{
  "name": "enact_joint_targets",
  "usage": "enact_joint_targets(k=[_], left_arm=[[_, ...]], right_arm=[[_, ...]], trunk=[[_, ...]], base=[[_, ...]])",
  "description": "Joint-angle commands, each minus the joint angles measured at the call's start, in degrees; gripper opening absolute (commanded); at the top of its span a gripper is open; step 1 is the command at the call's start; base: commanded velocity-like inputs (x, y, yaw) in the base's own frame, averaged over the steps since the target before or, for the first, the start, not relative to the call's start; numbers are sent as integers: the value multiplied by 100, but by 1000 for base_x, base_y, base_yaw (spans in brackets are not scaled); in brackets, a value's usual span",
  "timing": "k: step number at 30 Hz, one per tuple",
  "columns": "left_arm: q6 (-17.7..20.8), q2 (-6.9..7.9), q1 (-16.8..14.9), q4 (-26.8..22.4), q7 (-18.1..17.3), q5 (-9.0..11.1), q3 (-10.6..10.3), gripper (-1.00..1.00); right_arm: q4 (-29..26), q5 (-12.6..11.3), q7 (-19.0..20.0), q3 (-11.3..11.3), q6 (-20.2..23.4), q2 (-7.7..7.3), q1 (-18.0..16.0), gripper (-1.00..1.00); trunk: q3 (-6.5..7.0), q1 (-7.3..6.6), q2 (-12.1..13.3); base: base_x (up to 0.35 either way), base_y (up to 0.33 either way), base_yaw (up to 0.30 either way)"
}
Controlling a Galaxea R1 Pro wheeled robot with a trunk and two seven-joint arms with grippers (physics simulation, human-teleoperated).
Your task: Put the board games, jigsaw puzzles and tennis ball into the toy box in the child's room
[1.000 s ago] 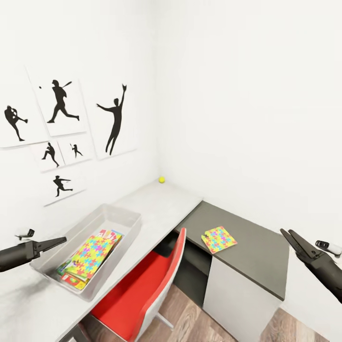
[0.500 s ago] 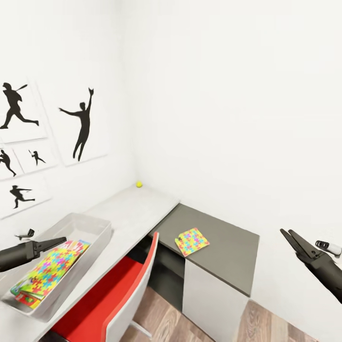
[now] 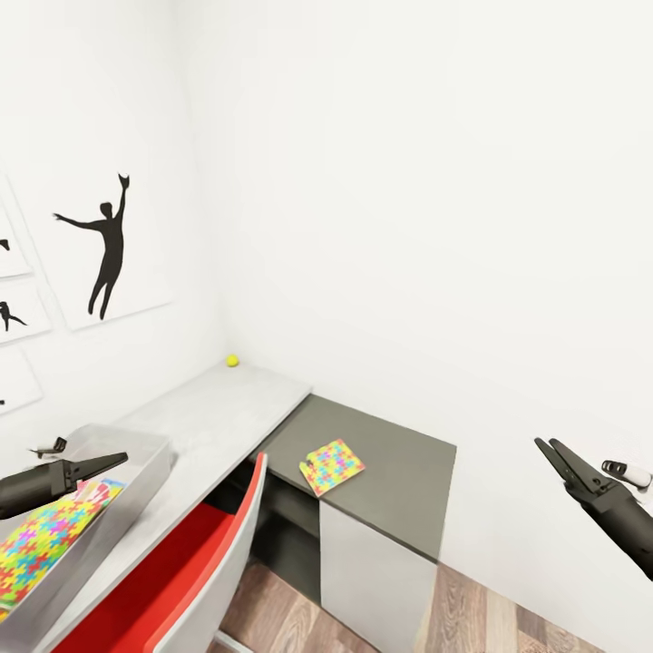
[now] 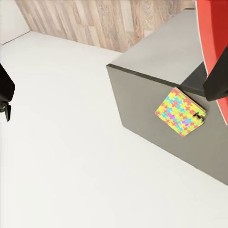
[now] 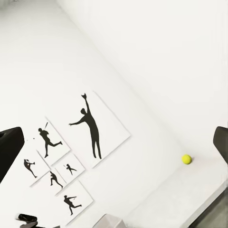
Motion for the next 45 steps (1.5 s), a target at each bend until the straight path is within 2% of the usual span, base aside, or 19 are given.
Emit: enact_joint_targets(k=[1, 9, 45], left_arm=[[61, 1, -1, 0, -24, -5, 2, 100], [61, 1, -1, 0, -24, -5, 1, 100], [61, -8, -1, 0, -24, -5, 1, 100]], right_arm=[[3, -24, -9, -1, 42, 0, -4, 100], [-9, -35, -465, 2, -52, 0, -4, 100], [-67, -36, -459, 8, -57, 0, -4, 100]], trunk=[[-2, 3, -7], [8, 3, -7], [8, 3, -7]], base=[[0, -4, -123], [0, -1, -33], [0, 0, 0]])
